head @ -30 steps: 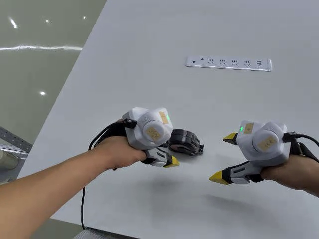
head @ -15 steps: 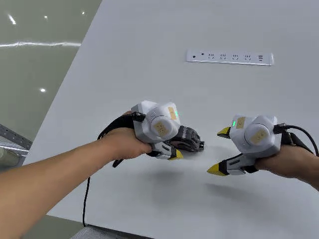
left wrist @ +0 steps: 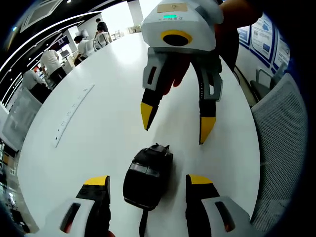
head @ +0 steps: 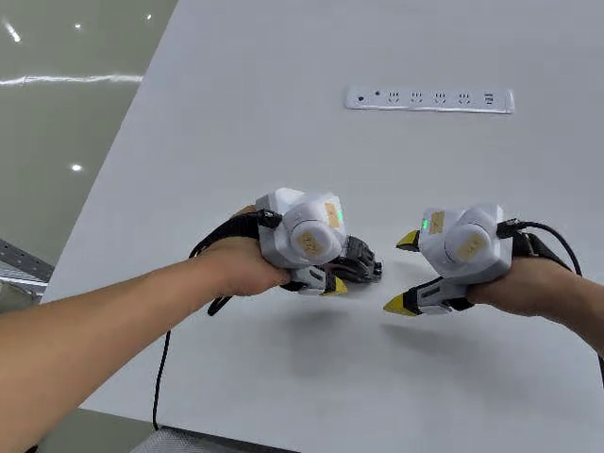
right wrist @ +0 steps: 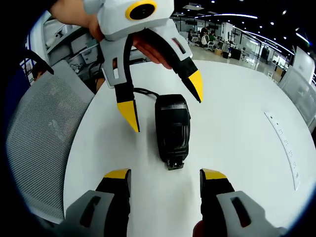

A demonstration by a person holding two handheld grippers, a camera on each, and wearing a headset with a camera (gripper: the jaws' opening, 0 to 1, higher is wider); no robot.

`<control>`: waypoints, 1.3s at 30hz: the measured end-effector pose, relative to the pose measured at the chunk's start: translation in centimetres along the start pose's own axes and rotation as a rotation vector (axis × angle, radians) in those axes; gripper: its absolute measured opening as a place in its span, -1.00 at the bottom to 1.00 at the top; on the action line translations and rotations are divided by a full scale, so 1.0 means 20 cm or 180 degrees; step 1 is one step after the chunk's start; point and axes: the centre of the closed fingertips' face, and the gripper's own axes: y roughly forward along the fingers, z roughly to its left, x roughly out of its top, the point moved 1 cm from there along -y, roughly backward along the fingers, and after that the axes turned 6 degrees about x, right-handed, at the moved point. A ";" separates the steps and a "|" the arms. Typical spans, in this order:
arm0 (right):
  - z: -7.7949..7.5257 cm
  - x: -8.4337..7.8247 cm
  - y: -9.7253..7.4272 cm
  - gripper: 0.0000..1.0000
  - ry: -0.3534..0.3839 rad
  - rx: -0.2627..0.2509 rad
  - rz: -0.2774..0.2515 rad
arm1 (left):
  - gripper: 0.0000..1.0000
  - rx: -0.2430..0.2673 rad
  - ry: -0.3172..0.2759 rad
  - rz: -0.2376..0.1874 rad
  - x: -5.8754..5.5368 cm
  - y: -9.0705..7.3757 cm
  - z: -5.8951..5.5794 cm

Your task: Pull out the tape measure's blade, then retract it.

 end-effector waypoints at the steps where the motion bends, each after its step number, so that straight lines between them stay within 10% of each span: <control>1: 0.00 0.00 0.01 0.03 -0.0012 -0.0004 0.0011 | 0.15 -0.0001 0.0019 0.0005 0.00 0.00 0.00; 39: -0.08 -0.01 0.15 -0.50 -0.0184 0.0050 -0.0041 | -0.27 -0.0161 0.0401 0.0019 0.02 0.04 0.01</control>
